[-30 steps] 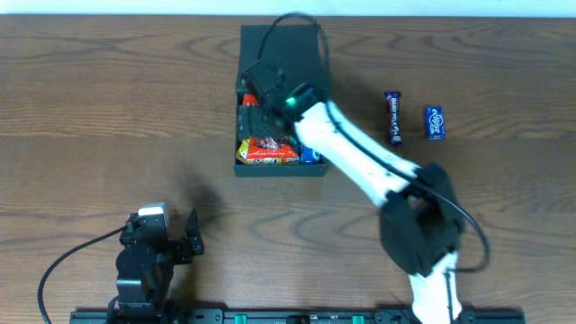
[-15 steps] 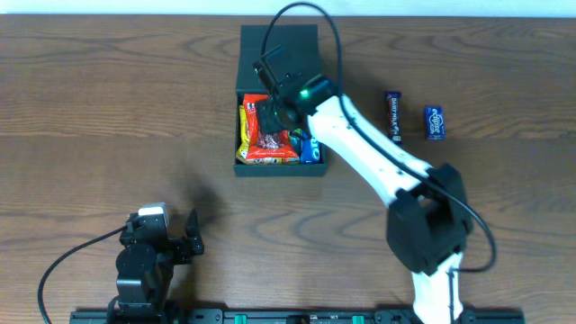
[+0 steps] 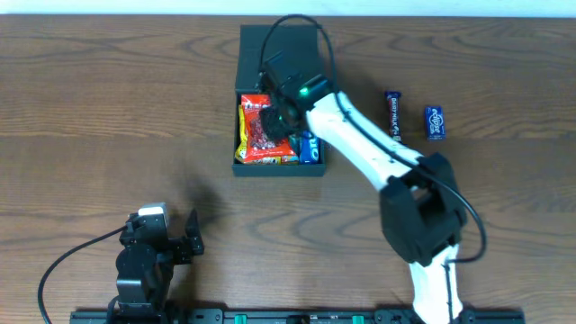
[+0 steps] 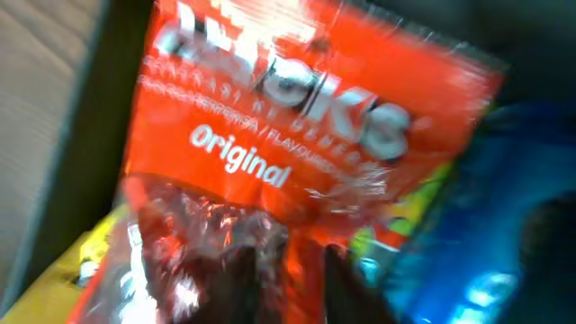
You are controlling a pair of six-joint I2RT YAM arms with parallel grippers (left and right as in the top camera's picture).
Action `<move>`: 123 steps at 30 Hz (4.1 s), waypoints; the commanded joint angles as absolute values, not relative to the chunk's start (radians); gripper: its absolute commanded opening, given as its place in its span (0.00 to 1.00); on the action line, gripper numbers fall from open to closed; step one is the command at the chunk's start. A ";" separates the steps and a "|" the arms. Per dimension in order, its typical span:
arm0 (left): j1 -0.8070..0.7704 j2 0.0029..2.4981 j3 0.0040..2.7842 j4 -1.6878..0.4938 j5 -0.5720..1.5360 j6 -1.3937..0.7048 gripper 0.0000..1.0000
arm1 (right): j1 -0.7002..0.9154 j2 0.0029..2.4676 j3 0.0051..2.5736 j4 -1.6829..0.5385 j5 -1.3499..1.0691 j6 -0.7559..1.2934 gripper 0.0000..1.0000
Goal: Pack container
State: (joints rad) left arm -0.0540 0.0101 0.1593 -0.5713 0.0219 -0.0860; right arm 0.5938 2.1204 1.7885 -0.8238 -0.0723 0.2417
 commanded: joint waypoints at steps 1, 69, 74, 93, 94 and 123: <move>-0.051 0.004 0.149 -0.567 0.019 -0.097 0.95 | 0.510 1.953 1.826 -0.823 -0.054 0.199 0.60; -0.213 1.754 1.179 -0.163 0.667 -0.018 0.06 | -0.186 2.060 1.798 -0.929 -0.061 0.164 0.84; -0.278 1.754 1.179 -0.263 0.425 0.093 0.06 | -0.177 2.060 1.798 -0.928 -0.061 0.164 0.83; -0.328 1.742 1.190 -0.383 0.145 0.136 0.06 | -0.162 2.060 1.798 -0.944 -0.061 0.164 0.83; -0.328 1.743 1.190 -0.381 0.144 0.136 0.06 | -0.162 2.060 1.798 -0.943 -0.061 0.164 0.83; -0.139 1.605 1.359 -0.415 0.145 0.015 0.06 | 0.019 2.068 1.734 -0.947 -0.138 0.115 0.69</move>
State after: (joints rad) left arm -0.1734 1.6001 1.3544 -0.4049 0.0978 0.0456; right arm -0.0036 2.0674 1.7683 -0.9653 -0.1596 0.1345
